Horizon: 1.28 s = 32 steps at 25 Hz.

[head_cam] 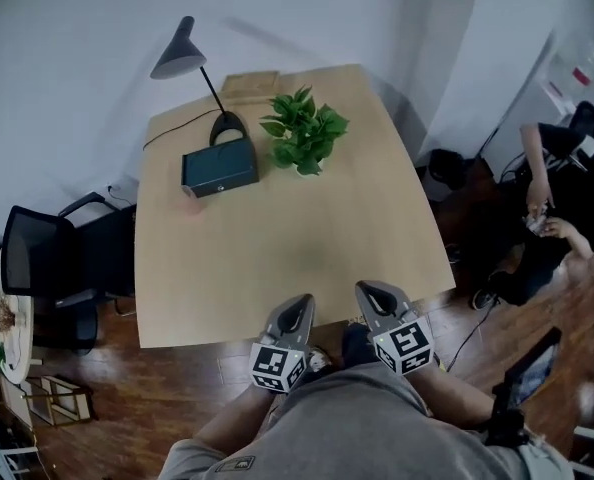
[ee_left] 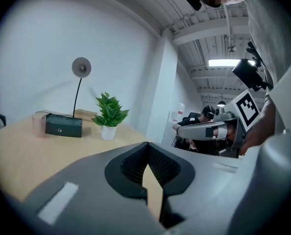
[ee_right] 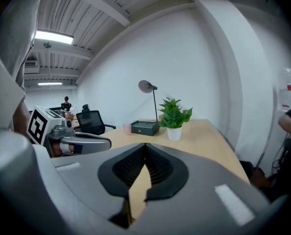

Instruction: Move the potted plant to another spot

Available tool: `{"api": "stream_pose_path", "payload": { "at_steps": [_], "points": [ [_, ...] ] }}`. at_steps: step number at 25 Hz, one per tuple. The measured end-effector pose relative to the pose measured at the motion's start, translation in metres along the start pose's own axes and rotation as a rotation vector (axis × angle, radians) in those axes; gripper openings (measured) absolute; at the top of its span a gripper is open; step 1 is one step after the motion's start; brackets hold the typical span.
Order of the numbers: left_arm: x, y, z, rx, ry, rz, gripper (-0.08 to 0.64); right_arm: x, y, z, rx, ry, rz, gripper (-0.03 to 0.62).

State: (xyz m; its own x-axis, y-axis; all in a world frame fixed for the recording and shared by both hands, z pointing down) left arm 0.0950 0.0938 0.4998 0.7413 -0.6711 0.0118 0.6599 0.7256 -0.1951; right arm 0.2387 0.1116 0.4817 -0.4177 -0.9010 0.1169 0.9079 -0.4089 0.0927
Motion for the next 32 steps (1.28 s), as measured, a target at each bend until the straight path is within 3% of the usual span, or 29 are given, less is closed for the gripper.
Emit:
{"api": "stream_pose_path", "payload": {
  "at_steps": [4,13,32],
  "points": [
    [-0.018,0.019,0.011,-0.013,-0.029,0.04,0.008,-0.03,-0.022,0.015,0.018,-0.041,0.002,0.005],
    [-0.016,0.057,0.005,-0.016,-0.017,0.003,0.008,-0.056,-0.035,0.021,0.026,-0.059,-0.122,0.005],
    [-0.021,0.071,0.024,-0.009,-0.052,-0.036,0.008,-0.061,-0.004,0.037,0.113,-0.089,-0.07,0.005]
  ]
}}
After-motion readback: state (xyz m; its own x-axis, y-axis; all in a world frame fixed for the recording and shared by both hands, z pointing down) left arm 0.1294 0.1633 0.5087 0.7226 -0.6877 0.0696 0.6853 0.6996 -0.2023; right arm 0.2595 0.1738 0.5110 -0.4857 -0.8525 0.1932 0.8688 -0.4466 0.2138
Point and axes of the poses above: the fingertips, and each gripper's own axes: x forward along the fingers, y to its right, z out of its underside, the point moved 4 cm from there along -x, backward along the fingers, and after that the axes turned 11 degrees about y, right-handed, at the moved point
